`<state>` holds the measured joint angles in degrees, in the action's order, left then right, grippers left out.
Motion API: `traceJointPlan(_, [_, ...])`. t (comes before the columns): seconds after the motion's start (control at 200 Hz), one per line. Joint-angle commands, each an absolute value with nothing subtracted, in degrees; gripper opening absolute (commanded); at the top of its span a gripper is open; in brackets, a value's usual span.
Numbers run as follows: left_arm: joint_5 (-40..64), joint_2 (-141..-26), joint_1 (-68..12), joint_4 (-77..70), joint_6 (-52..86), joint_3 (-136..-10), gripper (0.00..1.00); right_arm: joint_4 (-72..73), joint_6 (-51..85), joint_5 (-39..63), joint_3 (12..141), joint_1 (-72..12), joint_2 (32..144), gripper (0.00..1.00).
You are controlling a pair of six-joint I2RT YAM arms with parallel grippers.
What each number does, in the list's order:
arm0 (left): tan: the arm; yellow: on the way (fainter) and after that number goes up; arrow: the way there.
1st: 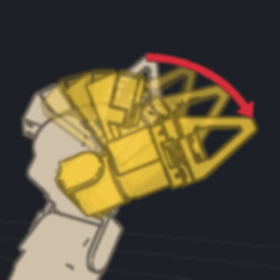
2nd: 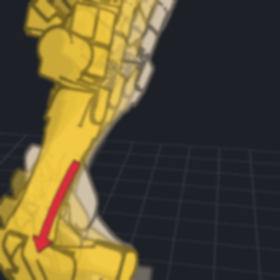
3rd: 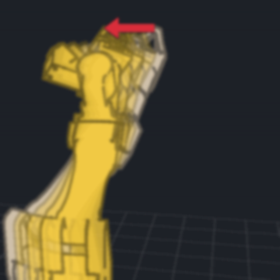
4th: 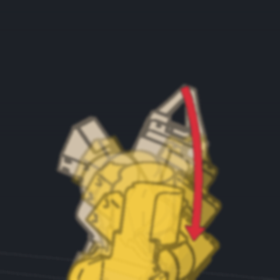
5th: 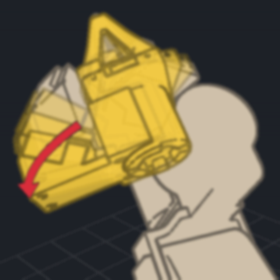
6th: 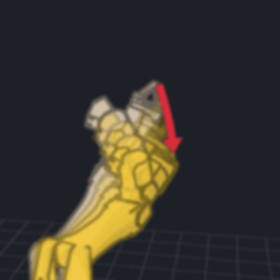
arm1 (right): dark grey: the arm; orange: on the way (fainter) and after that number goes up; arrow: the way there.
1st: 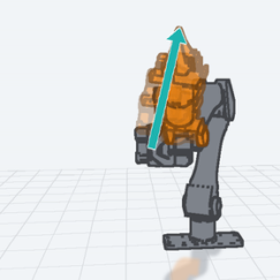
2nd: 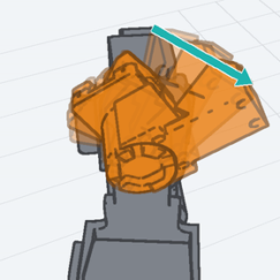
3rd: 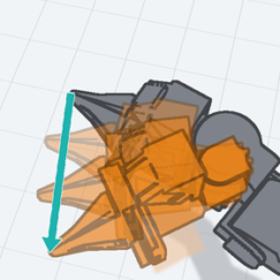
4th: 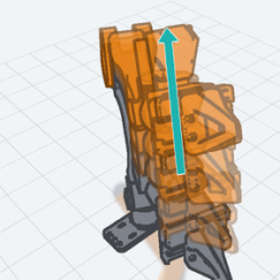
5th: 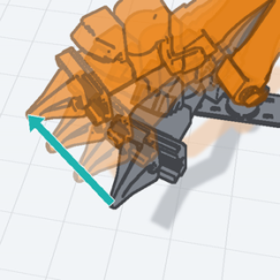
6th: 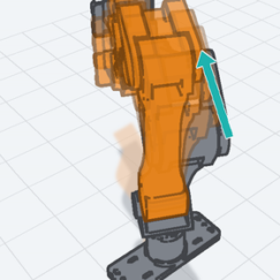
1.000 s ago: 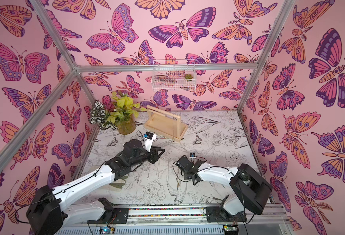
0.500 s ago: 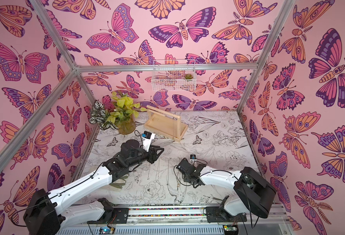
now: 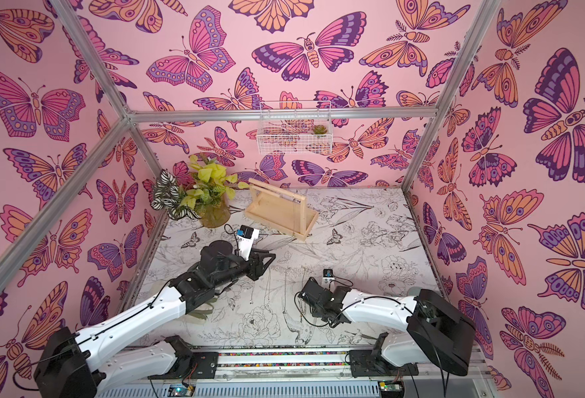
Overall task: Take the necklace off the jewelry display stand
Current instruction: Place the necklace at the center of the board.
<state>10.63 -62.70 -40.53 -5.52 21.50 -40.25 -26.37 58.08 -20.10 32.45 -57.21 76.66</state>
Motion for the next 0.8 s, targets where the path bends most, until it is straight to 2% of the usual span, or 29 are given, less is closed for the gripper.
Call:
traceJointPlan(0.0, [10.4,-61.6,-40.7,-5.1,22.0,-39.1,0.37,-30.0,60.5,-21.9,31.3,-58.3,74.8,0.24])
traceJointPlan(0.596, [10.3,-60.4,-40.8,-5.1,22.7,-38.1,0.37,-30.4,63.0,-23.1,30.0,-61.2,73.7,0.24])
traceJointPlan(0.796, [10.3,-59.9,-40.8,-5.1,22.6,-37.9,0.37,-31.2,62.6,-25.0,30.9,-61.0,75.5,0.35])
